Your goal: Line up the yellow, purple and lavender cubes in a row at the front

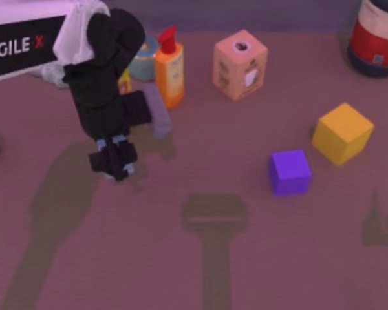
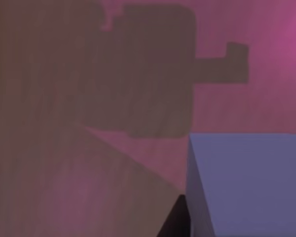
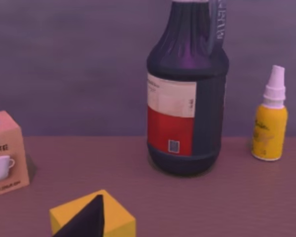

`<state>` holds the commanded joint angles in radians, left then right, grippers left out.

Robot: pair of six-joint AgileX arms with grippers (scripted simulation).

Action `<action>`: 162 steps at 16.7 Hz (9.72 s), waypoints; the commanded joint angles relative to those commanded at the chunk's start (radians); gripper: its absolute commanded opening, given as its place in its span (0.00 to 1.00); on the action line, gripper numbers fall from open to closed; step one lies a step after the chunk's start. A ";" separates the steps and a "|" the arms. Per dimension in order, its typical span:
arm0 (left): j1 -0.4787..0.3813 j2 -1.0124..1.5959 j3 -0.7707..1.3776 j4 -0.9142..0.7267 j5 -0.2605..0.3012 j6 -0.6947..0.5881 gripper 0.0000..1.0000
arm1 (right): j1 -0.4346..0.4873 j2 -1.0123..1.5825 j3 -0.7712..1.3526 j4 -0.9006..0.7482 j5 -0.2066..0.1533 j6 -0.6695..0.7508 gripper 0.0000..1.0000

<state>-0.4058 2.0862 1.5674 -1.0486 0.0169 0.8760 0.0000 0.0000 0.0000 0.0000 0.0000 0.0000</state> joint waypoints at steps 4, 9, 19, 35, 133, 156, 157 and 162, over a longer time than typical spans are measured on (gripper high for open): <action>-0.169 0.092 0.170 -0.079 0.000 -0.076 0.00 | 0.000 0.000 0.000 0.000 0.000 0.000 1.00; -0.436 0.218 0.414 -0.195 0.000 -0.194 0.00 | 0.000 0.000 0.000 0.000 0.000 0.000 1.00; -0.539 0.263 0.498 -0.219 -0.001 -0.248 0.00 | 0.000 0.000 0.000 0.000 0.000 0.000 1.00; -0.545 0.326 0.348 -0.007 -0.001 -0.252 0.38 | 0.000 0.000 0.000 0.000 0.000 0.000 1.00; 0.426 -2.086 -1.567 1.049 -0.017 -0.876 1.00 | 0.443 2.312 1.611 -0.870 0.004 0.308 0.00; 0.426 -2.086 -1.567 1.049 -0.017 -0.876 1.00 | 0.528 2.174 1.726 -1.110 0.012 0.422 0.00; 0.426 -2.086 -1.567 1.049 -0.017 -0.876 1.00 | 0.561 2.159 1.711 -1.111 0.013 0.473 0.00; 0.426 -2.086 -1.567 1.049 -0.017 -0.876 1.00 | 0.738 2.082 1.632 -1.113 0.015 0.742 0.00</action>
<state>0.0200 0.0000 0.0000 0.0000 0.0000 0.0000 0.7376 2.0815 1.6318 -1.1128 0.0146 0.7422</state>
